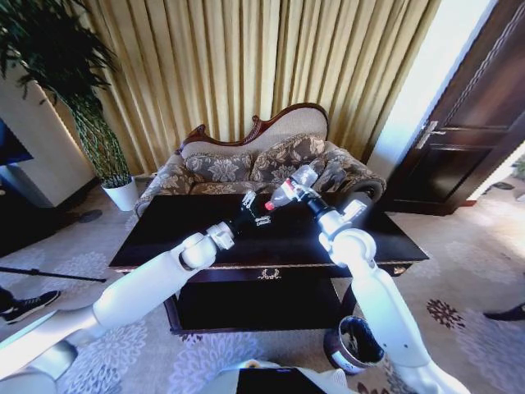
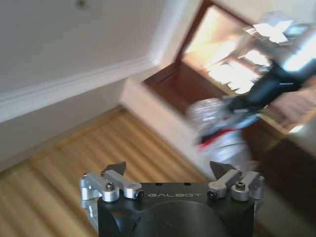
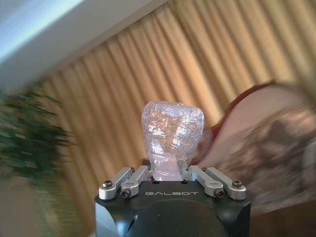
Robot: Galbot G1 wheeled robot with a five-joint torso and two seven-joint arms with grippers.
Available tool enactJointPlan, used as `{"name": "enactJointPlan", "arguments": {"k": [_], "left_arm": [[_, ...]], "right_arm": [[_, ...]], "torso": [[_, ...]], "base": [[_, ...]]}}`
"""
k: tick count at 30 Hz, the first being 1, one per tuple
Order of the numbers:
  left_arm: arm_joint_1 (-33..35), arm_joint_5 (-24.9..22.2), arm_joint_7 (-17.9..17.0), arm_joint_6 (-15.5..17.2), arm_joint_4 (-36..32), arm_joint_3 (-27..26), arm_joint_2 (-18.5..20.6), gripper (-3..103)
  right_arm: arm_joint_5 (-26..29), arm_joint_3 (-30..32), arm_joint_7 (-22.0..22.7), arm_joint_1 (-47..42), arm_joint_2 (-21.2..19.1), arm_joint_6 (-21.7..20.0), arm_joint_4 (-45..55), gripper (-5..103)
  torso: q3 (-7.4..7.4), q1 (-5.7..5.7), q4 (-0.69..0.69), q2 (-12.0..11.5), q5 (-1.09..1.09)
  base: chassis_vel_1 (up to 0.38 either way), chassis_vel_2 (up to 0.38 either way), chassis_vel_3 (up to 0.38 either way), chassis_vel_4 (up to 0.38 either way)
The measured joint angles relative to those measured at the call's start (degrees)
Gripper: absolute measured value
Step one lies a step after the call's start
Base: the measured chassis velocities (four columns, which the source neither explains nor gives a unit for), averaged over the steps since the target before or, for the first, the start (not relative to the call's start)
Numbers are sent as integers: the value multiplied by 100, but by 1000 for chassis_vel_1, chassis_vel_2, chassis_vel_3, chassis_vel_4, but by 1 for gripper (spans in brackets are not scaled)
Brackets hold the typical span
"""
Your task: Move to the front of the table and place the trash on the table into the trash bin.
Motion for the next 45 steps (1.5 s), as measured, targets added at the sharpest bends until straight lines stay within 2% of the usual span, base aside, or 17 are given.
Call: {"name": "enactJointPlan", "arguments": {"k": [1,3,6,7,11,12,14,15,16,20,21,24,26,31,45], "left_arm": [[116,-189,-131,157,-67,-247,71,97],[195,-320,-239,249,-105,-397,102,99],[720,-840,-615,835,-363,-1296,174,100],[720,-840,-615,835,-363,-1296,174,100],[1622,-1466,-1130,1769,-886,-2499,319,100],[1622,-1466,-1130,1769,-886,-2499,319,100],[1902,-1581,-1299,1965,-1053,-2764,415,100],[2207,-1708,-1460,2131,-1244,-3098,515,100],[2207,-1708,-1460,2131,-1244,-3098,515,100],[3126,-2683,-2046,2945,-1819,-4219,576,100],[3126,-2683,-2046,2945,-1819,-4219,576,100],[3728,-3215,-2174,3352,-2166,-4887,533,100],[3932,-3550,-2248,3503,-2339,-5171,521,100],[3996,-3871,-2339,3637,-2443,-5343,492,100],[3944,-3904,-2281,3685,-2464,-5149,633,100]], "right_arm": [[-307,57,2,0,-85,77,-99,21],[-462,86,2,-2,-131,112,-137,21],[-1051,162,13,-61,-337,244,-209,21],[-1051,162,13,-61,-337,244,-209,21],[-1557,285,108,-312,-649,303,-89,21],[-1557,285,108,-312,-649,303,-89,21],[-1673,322,128,-429,-760,306,-41,21],[-1740,370,144,-574,-887,321,28,21],[-1740,370,144,-574,-887,321,28,21],[-1745,655,185,-1180,-1228,328,403,21],[-1745,655,185,-1180,-1228,328,403,21],[-1652,927,220,-1562,-1387,238,698,21],[-1594,1040,287,-1700,-1442,189,834,21],[-1507,1200,414,-1894,-1468,77,1107,21],[-1638,1407,413,-2302,-1080,62,1340,21]], "torso": [[0,0,0,0,-1],[0,1,0,0,0],[0,1,0,0,-1],[0,1,0,0,-1],[-1,0,1,0,-2],[-1,0,1,0,-2],[0,0,2,0,-3],[-1,0,1,0,-2],[-1,0,1,0,-2],[-1,0,-1,0,1],[-1,0,-1,0,1],[-1,0,1,1,-4],[-1,-2,1,1,0],[-1,-1,0,1,-1],[0,0,0,0,-1]], "base": [[0,0,0,0],[0,0,0,0],[0,0,0,0],[0,0,0,0],[0,0,0,0],[0,0,0,0],[0,0,0,0],[0,0,0,0],[0,0,0,0],[0,0,0,0],[0,0,0,0],[0,0,0,0],[0,0,0,0],[0,0,0,0],[91,-90,-93,90]]}}
